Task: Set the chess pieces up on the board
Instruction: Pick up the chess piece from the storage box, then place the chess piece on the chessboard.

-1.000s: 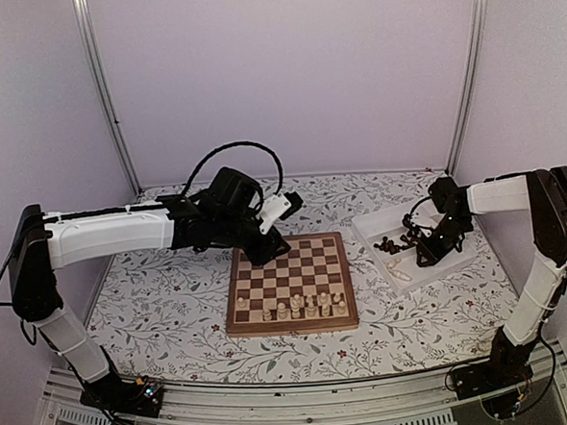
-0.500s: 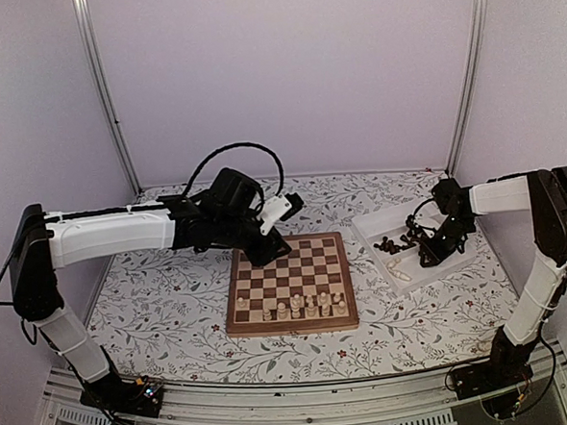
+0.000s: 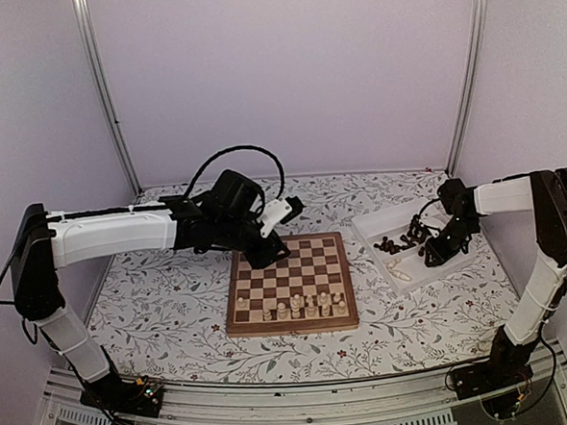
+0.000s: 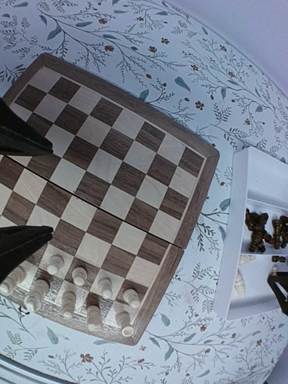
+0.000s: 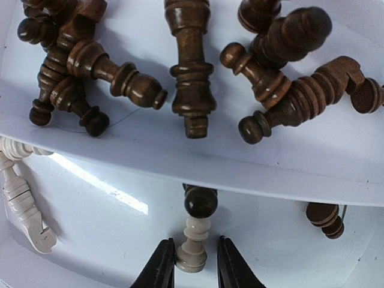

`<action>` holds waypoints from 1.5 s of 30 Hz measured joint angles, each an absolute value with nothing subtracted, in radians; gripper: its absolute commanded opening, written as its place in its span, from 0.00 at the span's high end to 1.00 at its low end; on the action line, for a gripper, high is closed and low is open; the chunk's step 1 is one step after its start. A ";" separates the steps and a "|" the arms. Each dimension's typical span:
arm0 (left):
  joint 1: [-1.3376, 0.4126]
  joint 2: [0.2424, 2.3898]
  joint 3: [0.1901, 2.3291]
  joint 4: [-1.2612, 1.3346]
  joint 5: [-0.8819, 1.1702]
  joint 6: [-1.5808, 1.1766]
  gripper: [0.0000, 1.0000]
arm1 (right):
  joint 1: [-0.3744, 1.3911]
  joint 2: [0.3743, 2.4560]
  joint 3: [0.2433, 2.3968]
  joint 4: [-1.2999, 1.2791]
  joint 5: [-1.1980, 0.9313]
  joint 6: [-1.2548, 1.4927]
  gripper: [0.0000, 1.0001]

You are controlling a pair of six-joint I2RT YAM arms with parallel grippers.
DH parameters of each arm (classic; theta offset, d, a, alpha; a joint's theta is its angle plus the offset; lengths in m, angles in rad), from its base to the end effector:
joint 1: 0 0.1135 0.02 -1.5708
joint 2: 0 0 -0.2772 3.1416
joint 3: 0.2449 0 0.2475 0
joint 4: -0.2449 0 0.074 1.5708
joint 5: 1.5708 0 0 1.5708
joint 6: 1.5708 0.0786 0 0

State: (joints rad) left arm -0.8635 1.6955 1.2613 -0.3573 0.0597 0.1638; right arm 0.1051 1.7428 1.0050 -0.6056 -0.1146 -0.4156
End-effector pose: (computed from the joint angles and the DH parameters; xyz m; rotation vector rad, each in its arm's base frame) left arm 0.2594 -0.3107 0.2335 1.2040 2.0743 -0.4048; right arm 0.3171 0.0425 0.1213 -0.7641 2.7948 0.1130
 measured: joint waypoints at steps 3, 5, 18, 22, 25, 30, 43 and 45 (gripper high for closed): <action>-0.863 1.695 1.261 -0.357 0.063 0.164 0.58 | 0.100 1.742 1.005 -0.606 -0.116 -0.415 0.83; -0.863 1.695 1.261 -0.357 0.064 0.163 0.58 | 0.099 1.742 1.005 -0.606 -0.121 -0.416 0.87; -0.850 1.697 1.306 -0.352 0.118 0.084 0.57 | 0.097 1.504 0.947 -0.612 -0.294 -0.500 0.94; -0.842 1.698 1.359 -0.305 0.201 -0.019 0.57 | 0.105 1.324 0.939 -0.599 -0.448 -0.569 0.94; -0.842 1.716 1.386 -0.209 0.281 -0.127 0.57 | 0.131 1.254 0.939 -0.594 -0.530 -0.607 0.94; -0.861 1.819 1.453 -0.043 0.370 -0.279 0.56 | 0.238 1.240 0.966 -0.609 -0.614 -0.635 0.93; -0.945 2.007 1.589 0.104 0.496 -0.432 0.56 | 0.445 1.293 1.116 -0.639 -0.669 -0.623 0.93; -0.947 2.007 1.591 0.115 0.512 -0.437 0.56 | 0.452 1.312 1.122 -0.638 -0.669 -0.622 0.93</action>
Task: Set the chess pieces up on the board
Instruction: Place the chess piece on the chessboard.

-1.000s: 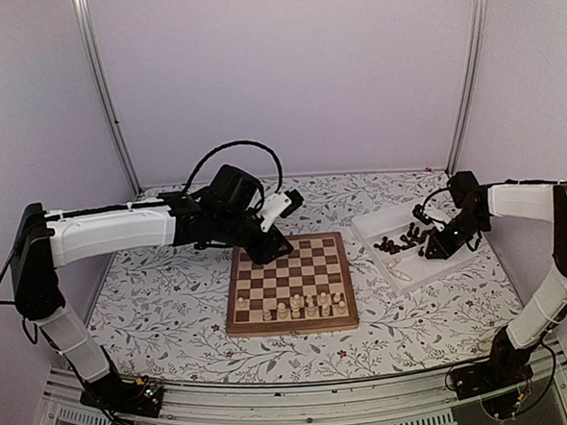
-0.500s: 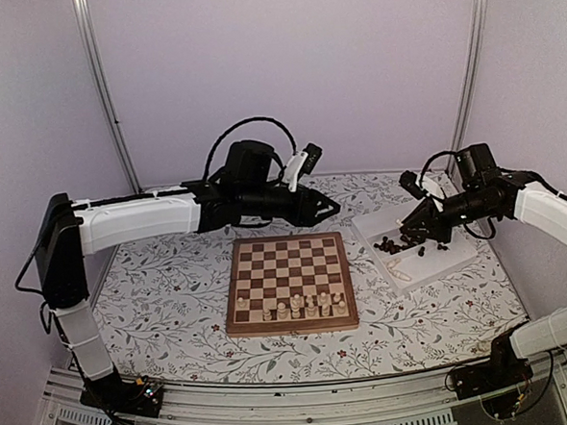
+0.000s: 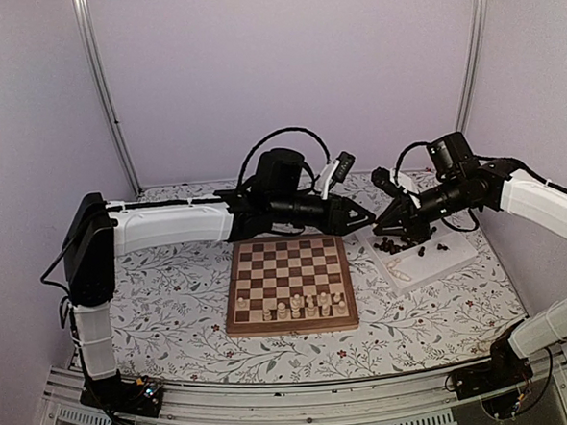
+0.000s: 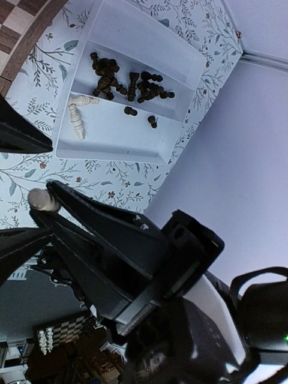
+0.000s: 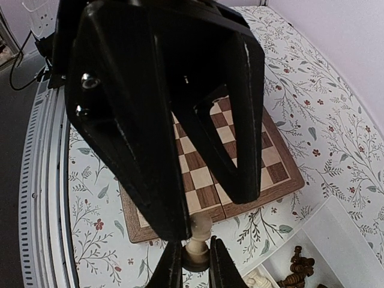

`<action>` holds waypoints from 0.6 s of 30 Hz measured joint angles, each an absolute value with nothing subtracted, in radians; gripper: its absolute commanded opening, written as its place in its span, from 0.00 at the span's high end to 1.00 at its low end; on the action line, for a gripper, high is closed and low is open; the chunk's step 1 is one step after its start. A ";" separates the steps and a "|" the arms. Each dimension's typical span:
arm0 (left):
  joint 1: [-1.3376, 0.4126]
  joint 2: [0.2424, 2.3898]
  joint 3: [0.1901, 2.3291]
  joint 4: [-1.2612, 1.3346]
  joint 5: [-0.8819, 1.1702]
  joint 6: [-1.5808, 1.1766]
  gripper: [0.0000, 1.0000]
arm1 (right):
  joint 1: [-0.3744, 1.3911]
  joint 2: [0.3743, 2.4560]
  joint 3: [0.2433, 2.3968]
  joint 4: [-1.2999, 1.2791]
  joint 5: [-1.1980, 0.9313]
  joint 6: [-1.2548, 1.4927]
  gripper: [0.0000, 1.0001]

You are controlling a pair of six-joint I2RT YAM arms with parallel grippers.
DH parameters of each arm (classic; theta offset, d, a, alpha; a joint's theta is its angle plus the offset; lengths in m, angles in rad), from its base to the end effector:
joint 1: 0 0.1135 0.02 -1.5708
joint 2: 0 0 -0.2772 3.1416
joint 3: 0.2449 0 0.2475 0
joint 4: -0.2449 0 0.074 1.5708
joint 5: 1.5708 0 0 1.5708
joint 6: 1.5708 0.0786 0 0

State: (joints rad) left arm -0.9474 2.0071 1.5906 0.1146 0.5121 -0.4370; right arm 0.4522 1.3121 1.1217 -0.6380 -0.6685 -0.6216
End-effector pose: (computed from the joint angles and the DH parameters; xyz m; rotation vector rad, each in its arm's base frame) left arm 0.2706 -0.4423 0.2801 0.9026 1.8900 -1.3806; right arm 0.2377 0.1696 0.2950 -1.4194 1.7870 0.7081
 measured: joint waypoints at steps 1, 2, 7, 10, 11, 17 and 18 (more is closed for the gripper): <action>-0.950 2.007 1.593 0.119 0.519 -0.439 0.57 | 0.459 1.320 1.123 -0.639 -0.669 -0.621 0.93; -0.952 2.007 1.593 0.123 0.525 -0.440 0.57 | 0.464 1.324 1.123 -0.638 -0.669 -0.621 0.93; -0.960 2.007 1.595 0.131 0.548 -0.449 0.65 | 0.478 1.326 1.130 -0.640 -0.669 -0.620 0.93; -0.960 2.008 1.597 0.133 0.556 -0.455 0.66 | 0.478 1.326 1.141 -0.641 -0.669 -0.617 0.93; -0.960 2.008 1.598 0.133 0.558 -0.456 0.67 | 0.478 1.326 1.142 -0.641 -0.669 -0.617 0.93; -0.960 2.009 1.602 0.130 0.561 -0.459 0.77 | 0.479 1.326 1.144 -0.644 -0.670 -0.617 0.93; -0.960 2.009 1.602 0.129 0.560 -0.460 0.77 | 0.479 1.326 1.145 -0.646 -0.671 -0.617 0.93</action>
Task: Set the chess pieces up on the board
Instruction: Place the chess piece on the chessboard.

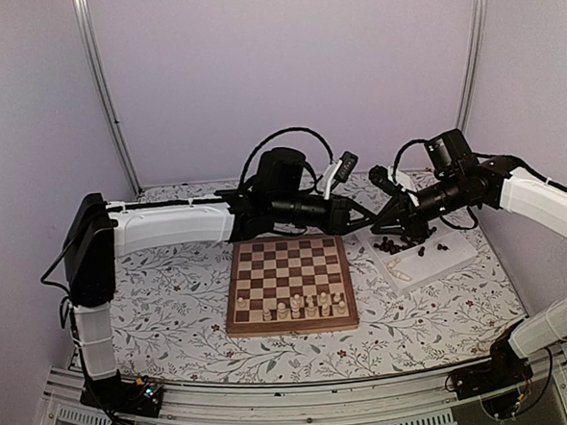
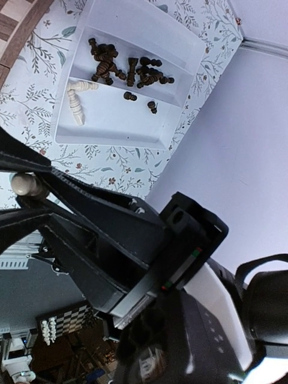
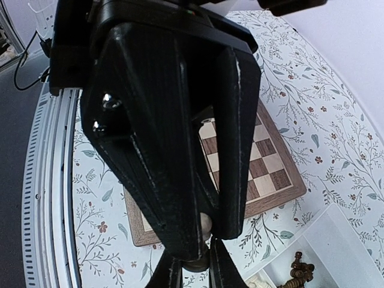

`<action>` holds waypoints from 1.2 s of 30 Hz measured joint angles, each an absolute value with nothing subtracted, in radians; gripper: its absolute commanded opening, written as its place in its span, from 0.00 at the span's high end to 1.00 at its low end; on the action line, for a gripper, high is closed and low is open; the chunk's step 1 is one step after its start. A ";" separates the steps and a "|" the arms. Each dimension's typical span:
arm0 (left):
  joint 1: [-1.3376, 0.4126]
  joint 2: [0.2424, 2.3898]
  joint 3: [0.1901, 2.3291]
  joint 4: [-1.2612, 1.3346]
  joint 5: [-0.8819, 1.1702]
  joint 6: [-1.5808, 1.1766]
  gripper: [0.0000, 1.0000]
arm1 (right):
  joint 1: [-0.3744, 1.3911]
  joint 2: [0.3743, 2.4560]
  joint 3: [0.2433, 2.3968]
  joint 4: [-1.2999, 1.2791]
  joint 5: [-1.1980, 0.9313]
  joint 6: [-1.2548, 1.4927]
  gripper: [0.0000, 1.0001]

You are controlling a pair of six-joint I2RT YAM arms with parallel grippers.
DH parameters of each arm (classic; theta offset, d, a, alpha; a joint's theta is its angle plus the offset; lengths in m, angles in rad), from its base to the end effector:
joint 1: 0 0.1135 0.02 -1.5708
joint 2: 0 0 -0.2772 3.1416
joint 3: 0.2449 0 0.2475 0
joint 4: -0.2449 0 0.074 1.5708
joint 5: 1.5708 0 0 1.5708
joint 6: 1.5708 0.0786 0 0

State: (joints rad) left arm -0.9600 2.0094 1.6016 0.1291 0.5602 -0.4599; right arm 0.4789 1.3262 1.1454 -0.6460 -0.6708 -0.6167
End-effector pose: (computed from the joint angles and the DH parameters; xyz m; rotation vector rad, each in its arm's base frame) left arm 0.2624 -0.4476 0.2856 0.9345 1.8690 -1.4491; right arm 0.2364 0.1778 0.2986 -1.4419 1.7723 0.7265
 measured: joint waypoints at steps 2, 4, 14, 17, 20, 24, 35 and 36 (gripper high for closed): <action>-0.960 2.009 1.602 0.129 0.560 -0.461 0.75 | 0.480 1.326 1.147 -0.649 -0.672 -0.617 0.93; -0.960 2.009 1.602 0.129 0.561 -0.461 0.75 | 0.480 1.326 1.149 -0.651 -0.672 -0.616 0.93; -0.959 2.012 1.604 0.125 0.557 -0.467 0.87 | 0.480 1.327 1.153 -0.654 -0.675 -0.606 0.93; -0.959 2.013 1.604 0.125 0.558 -0.473 0.91 | 0.480 1.327 1.153 -0.658 -0.675 -0.603 0.90; -0.958 2.013 1.604 0.123 0.558 -0.474 0.92 | 0.480 1.329 1.153 -0.658 -0.676 -0.599 0.72; -0.953 2.009 1.603 0.102 0.555 -0.461 0.92 | 0.480 1.331 1.153 -0.653 -0.672 -0.599 0.59; -0.948 1.684 1.405 -0.231 0.223 -0.163 0.91 | 0.411 1.190 0.872 -0.532 -0.607 -0.645 0.50; -0.948 1.659 1.384 -0.253 0.192 -0.141 0.91 | 0.400 1.188 0.847 -0.514 -0.601 -0.645 0.50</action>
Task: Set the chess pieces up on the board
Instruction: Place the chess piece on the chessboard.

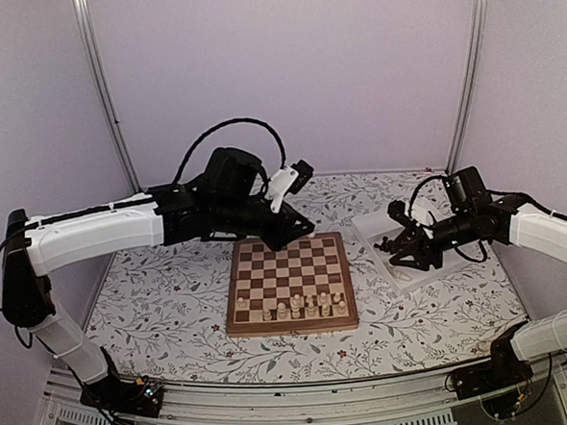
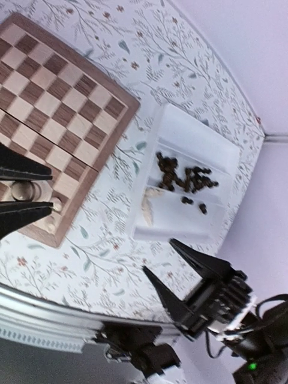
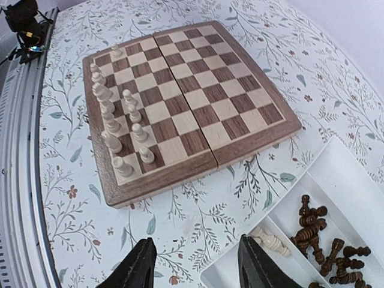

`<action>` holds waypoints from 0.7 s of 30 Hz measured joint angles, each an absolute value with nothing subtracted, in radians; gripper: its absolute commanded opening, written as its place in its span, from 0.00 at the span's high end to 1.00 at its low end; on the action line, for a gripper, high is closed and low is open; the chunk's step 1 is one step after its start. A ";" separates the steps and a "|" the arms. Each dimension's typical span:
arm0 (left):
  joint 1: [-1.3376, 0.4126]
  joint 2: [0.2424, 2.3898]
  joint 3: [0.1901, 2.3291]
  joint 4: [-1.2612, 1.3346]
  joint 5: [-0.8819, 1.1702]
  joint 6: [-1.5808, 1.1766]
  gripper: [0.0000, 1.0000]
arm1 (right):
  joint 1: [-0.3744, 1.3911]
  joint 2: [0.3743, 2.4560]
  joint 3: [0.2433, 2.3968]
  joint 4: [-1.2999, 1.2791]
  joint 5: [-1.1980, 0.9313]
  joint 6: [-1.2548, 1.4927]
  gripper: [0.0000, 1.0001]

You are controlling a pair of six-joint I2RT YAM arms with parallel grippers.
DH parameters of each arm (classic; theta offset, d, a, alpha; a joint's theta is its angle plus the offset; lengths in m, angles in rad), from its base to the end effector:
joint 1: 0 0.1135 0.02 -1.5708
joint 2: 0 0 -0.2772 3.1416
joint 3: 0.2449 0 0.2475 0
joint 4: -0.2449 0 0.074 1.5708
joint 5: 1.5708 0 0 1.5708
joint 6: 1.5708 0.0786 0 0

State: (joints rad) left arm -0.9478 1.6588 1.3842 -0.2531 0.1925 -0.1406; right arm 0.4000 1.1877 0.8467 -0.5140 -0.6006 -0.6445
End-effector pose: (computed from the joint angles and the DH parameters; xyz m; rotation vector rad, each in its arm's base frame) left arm 0.2342 -0.3518 0.3062 0.9774 1.9777 -0.8372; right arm 0.2165 0.1398 0.2421 -1.3782 1.8605 0.6020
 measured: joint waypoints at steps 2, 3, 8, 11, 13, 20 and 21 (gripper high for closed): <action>-0.948 1.610 1.317 -0.311 0.105 -0.087 0.91 | 0.384 1.196 0.805 -0.485 -0.578 -0.645 0.49; -0.948 1.608 1.309 -0.322 0.099 -0.079 0.91 | 0.382 1.206 0.796 -0.478 -0.567 -0.645 0.49; -0.947 1.603 1.171 -0.401 -0.001 -0.035 0.91 | 0.382 1.226 0.793 -0.432 -0.556 -0.645 0.49; -0.947 1.609 1.135 -0.437 -0.011 -0.025 0.91 | 0.382 1.241 0.793 -0.415 -0.555 -0.646 0.49; -0.947 1.621 1.134 -0.441 -0.011 -0.025 0.91 | 0.382 1.255 0.793 -0.412 -0.554 -0.647 0.49; -0.947 1.654 1.134 -0.443 -0.013 -0.019 0.90 | 0.382 1.276 0.793 -0.410 -0.554 -0.648 0.49; -0.947 1.657 1.134 -0.443 -0.012 -0.017 0.90 | 0.382 1.276 0.793 -0.410 -0.554 -0.648 0.49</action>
State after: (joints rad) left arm -0.9474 1.6573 1.1343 -0.4431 -0.0124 -0.0174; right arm 0.3820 1.2762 0.7929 -0.4103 -0.5545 -0.6479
